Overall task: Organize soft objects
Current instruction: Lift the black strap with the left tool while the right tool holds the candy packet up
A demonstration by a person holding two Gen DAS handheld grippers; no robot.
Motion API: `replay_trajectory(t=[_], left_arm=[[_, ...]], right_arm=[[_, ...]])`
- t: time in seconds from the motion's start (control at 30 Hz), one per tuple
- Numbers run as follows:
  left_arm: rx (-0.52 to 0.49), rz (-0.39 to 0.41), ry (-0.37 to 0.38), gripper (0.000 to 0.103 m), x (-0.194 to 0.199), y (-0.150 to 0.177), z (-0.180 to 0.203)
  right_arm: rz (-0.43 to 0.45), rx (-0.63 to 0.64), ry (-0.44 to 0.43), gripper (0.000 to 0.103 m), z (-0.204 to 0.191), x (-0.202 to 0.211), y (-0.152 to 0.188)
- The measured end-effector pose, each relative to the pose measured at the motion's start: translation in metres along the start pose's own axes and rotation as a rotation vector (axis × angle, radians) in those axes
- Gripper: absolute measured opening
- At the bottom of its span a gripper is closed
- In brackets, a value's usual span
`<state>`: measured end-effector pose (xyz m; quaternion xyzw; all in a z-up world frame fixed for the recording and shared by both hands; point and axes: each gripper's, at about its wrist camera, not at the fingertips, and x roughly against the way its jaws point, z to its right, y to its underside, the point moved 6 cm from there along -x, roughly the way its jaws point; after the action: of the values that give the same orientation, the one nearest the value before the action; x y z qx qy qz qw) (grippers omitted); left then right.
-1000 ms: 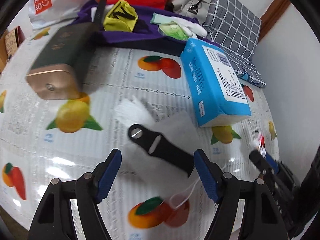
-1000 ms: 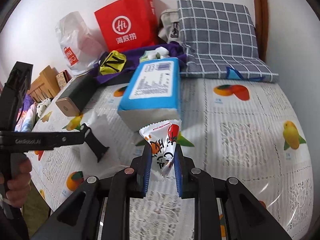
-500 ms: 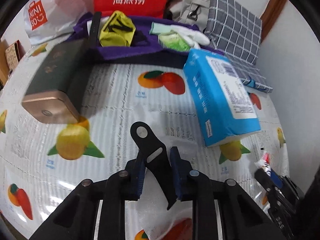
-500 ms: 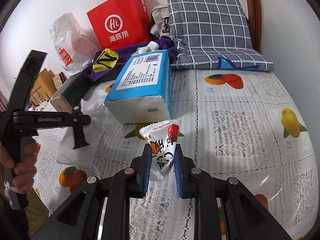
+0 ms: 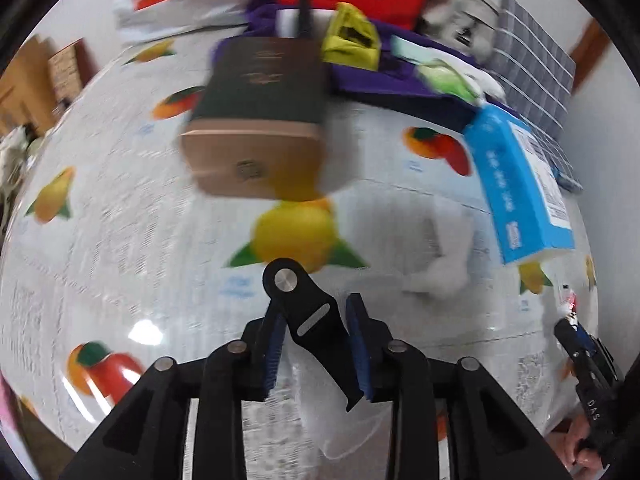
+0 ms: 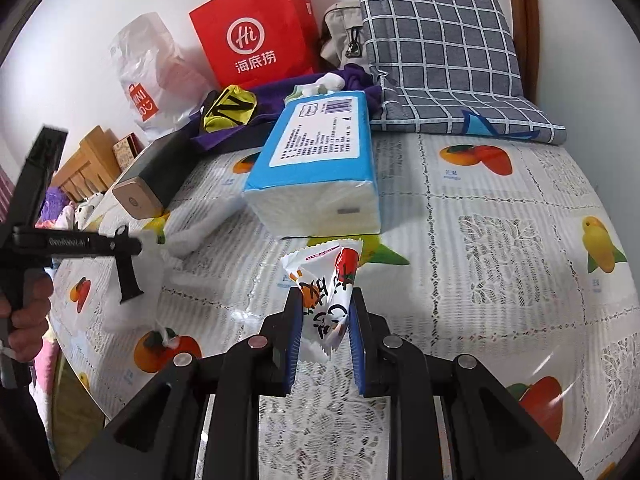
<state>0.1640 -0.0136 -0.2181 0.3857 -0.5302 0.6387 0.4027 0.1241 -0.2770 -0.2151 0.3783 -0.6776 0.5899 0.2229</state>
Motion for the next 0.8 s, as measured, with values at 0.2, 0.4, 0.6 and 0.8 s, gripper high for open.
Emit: replay_trajectory(t=[0.2, 0.4, 0.6, 0.8], left_arm=[[0.038, -0.008, 0.001, 0.051, 0.011, 0.016, -0.022], [0.049, 0.014, 0.101, 0.049, 0.024, 0.027, -0.016], [0.04, -0.016, 0.084, 0.043, 0.008, 0.024, -0.008], [0.025, 0.015, 0.064, 0.034, -0.009, 0.012, 0.004]], right_arm=[[-0.002, 0.013, 0.006, 0.022, -0.008, 0.0, -0.001], [-0.009, 0.025, 0.005, 0.022, -0.015, -0.004, 0.0], [-0.011, 0.023, 0.001, 0.022, -0.014, -0.005, 0.001], [-0.008, 0.006, 0.001, 0.022, -0.007, -0.004, 0.001]])
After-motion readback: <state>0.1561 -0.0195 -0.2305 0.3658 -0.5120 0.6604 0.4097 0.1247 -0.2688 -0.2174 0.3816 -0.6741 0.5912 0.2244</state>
